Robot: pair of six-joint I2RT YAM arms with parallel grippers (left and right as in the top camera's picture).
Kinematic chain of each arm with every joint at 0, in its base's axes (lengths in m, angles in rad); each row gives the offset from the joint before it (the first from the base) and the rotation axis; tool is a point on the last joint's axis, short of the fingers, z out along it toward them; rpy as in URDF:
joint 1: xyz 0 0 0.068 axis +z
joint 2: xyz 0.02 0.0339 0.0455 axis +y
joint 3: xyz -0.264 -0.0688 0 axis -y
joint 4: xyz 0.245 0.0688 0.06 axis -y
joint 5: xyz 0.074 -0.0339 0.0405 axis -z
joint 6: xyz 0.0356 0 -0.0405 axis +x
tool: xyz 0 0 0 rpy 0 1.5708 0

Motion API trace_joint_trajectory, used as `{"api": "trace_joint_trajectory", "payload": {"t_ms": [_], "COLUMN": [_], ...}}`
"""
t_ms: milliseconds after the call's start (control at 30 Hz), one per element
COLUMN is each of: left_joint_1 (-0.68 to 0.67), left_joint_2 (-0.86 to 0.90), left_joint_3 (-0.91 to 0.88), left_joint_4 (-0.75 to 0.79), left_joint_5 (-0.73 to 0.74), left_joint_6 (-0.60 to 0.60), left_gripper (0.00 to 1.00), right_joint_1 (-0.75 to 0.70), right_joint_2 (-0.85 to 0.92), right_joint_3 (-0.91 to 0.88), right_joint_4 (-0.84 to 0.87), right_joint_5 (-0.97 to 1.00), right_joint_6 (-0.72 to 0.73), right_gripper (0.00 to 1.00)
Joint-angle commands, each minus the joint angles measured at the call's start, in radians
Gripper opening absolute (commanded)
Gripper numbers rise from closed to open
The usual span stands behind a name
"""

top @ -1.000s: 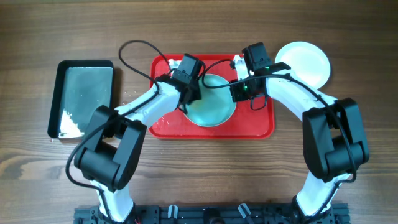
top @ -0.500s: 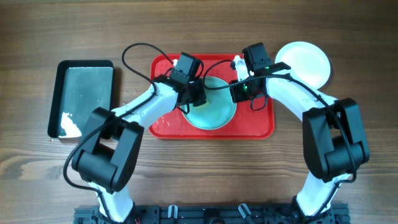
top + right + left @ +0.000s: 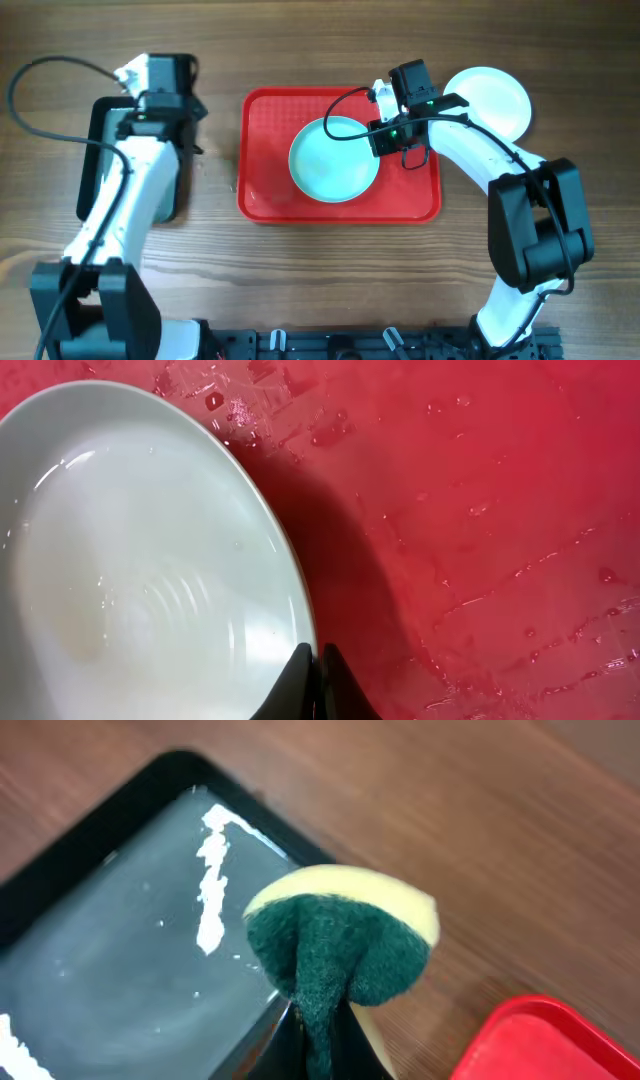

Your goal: Clean dirty plates on tray and stack at the side

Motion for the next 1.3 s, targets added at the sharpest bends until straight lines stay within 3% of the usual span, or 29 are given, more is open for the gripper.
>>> {"api": "trace_joint_trajectory", "payload": {"t_ms": [0,167,200,233,267,400,533,733,833,900,1000,1067,1133,1200,1233,1267], "left_joint_1": [0.178,0.313,0.324,0.325,0.325,0.325,0.325,0.325,0.325,0.325,0.325,0.325,0.325,0.325,0.325,0.325], "left_joint_2": [0.102,0.21,0.21,0.21,0.21,0.153,-0.005,-0.01,-0.01,-0.01,-0.01,-0.01,-0.01,-0.01,-0.01,-0.01], "left_joint_3": [-0.002,-0.002,-0.002,-0.002,-0.002,-0.002,-0.002,-0.002,-0.002,-0.002,-0.002,-0.002,-0.002,-0.002,-0.002,-0.002], "left_joint_4": [0.004,0.03,0.034,0.035,0.037,0.064,0.063,0.056,0.056,0.056,0.056,0.056,0.056,0.056,0.056,0.056], "left_joint_5": [0.124,0.166,0.175,0.196,0.222,0.237,0.277,0.277,0.277,0.277,0.277,0.277,0.277,0.277,0.277,0.277], "left_joint_6": [-0.011,-0.01,-0.01,-0.01,-0.01,-0.01,-0.01,-0.01,-0.01,-0.01,-0.01,-0.01,-0.01,-0.01,-0.01,-0.01], "left_gripper": [0.04,0.04,0.31,0.77,1.0,1.0,1.0,1.0,1.0,1.0,1.0,1.0,1.0,1.0,1.0,1.0], "right_joint_1": [-0.002,-0.002,-0.002,-0.001,-0.001,0.025,0.222,0.466,0.538,0.56,0.556,0.514,0.349,0.182,-0.047,-0.18], "right_joint_2": [0.003,0.003,0.002,-0.005,-0.022,-0.138,-0.266,-0.28,-0.28,-0.28,-0.28,-0.28,-0.287,-0.331,-0.393,-0.407], "right_joint_3": [0.022,0.022,0.022,0.022,0.022,0.022,0.022,0.022,0.022,0.021,0.021,0.021,0.022,0.022,0.022,0.021], "right_joint_4": [0.006,0.018,0.018,0.018,0.017,0.016,0.063,0.306,0.503,0.572,0.556,0.432,0.206,0.156,0.144,0.143], "right_joint_5": [0.014,0.014,0.015,0.016,0.048,0.19,0.746,1.311,1.368,1.368,1.363,1.216,0.866,0.65,0.315,0.172], "right_joint_6": [-0.015,-0.024,-0.046,-0.065,-0.066,-0.177,-0.457,-0.934,-1.185,-1.248,-1.183,-0.948,-0.513,-0.285,-0.152,-0.086], "right_gripper": [0.04,0.04,0.04,0.04,0.04,0.04,0.04,0.04,0.04,0.04,0.04,0.04,0.04,0.04,0.04,0.04]}}
